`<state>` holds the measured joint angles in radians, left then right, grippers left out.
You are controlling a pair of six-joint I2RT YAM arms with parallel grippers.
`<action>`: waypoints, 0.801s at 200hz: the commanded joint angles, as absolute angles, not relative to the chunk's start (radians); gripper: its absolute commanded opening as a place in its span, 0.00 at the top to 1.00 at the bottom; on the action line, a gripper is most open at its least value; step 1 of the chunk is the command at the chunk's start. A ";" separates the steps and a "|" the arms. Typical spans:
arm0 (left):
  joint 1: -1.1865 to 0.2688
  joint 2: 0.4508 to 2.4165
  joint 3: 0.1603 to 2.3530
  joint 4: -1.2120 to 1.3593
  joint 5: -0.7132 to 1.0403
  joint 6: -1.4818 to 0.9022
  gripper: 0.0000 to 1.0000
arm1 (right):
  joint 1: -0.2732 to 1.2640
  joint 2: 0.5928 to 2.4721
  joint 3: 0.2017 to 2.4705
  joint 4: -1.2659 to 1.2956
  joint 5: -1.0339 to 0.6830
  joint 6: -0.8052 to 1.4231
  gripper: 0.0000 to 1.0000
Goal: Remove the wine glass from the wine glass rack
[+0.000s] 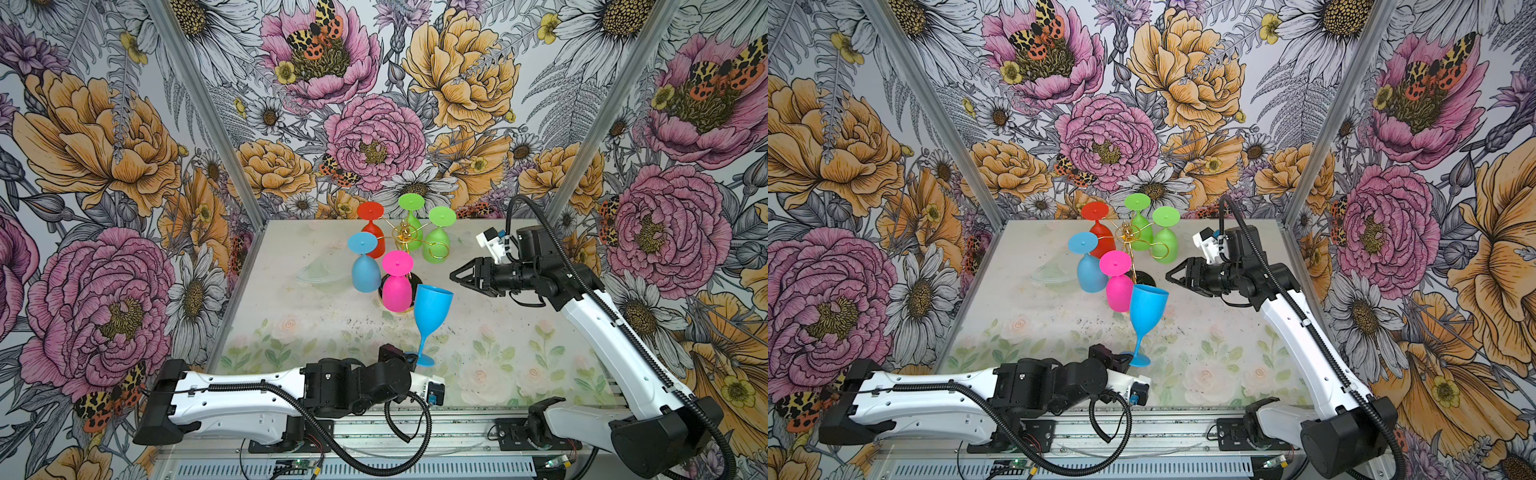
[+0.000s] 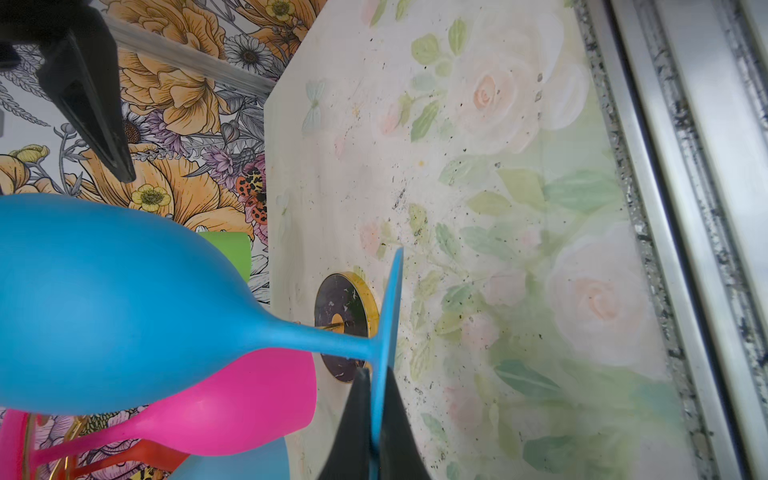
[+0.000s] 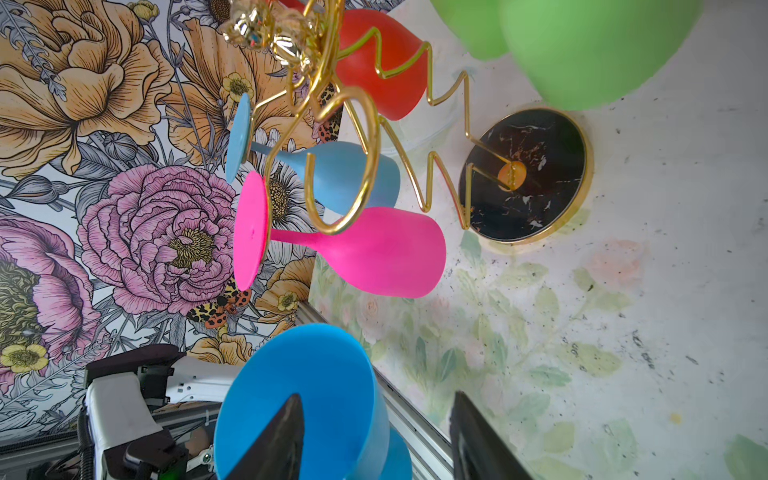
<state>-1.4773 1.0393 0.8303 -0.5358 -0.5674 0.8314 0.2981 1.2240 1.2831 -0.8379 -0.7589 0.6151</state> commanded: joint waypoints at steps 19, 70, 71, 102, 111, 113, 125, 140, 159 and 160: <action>-1.484 1.070 0.804 -0.527 -0.675 0.943 1.00 | 0.339 1.247 1.295 -0.920 -0.782 0.535 0.48; -1.482 1.077 0.770 -0.501 -0.741 1.038 1.00 | 0.353 1.256 1.279 -0.959 -0.786 0.504 0.54; -1.482 1.077 0.768 -0.499 -0.742 1.041 1.00 | 0.354 1.256 1.279 -0.959 -0.786 0.503 0.54; -1.483 1.065 0.731 -0.425 -0.783 1.129 1.00 | 0.367 1.269 1.267 -0.968 -0.801 0.493 0.57; -1.481 1.063 0.727 -0.412 -0.791 1.150 1.00 | 0.372 1.274 1.263 -0.970 -0.802 0.489 0.58; -1.480 1.063 0.726 -0.409 -0.792 1.153 1.00 | 0.371 1.274 1.263 -0.970 -0.802 0.489 0.58; -1.480 1.063 0.719 -0.379 -0.802 1.179 1.00 | 0.375 1.279 1.260 -0.973 -0.803 0.486 0.60; -1.479 1.060 0.710 -0.344 -0.808 1.216 1.00 | 0.374 1.277 1.253 -0.976 -0.804 0.486 0.63; -1.477 1.055 0.683 -0.278 -0.827 1.282 1.00 | 0.375 1.274 1.241 -0.977 -0.814 0.489 0.66; -1.478 1.055 0.681 -0.273 -0.828 1.285 1.00 | 0.375 1.274 1.241 -0.977 -0.815 0.489 0.66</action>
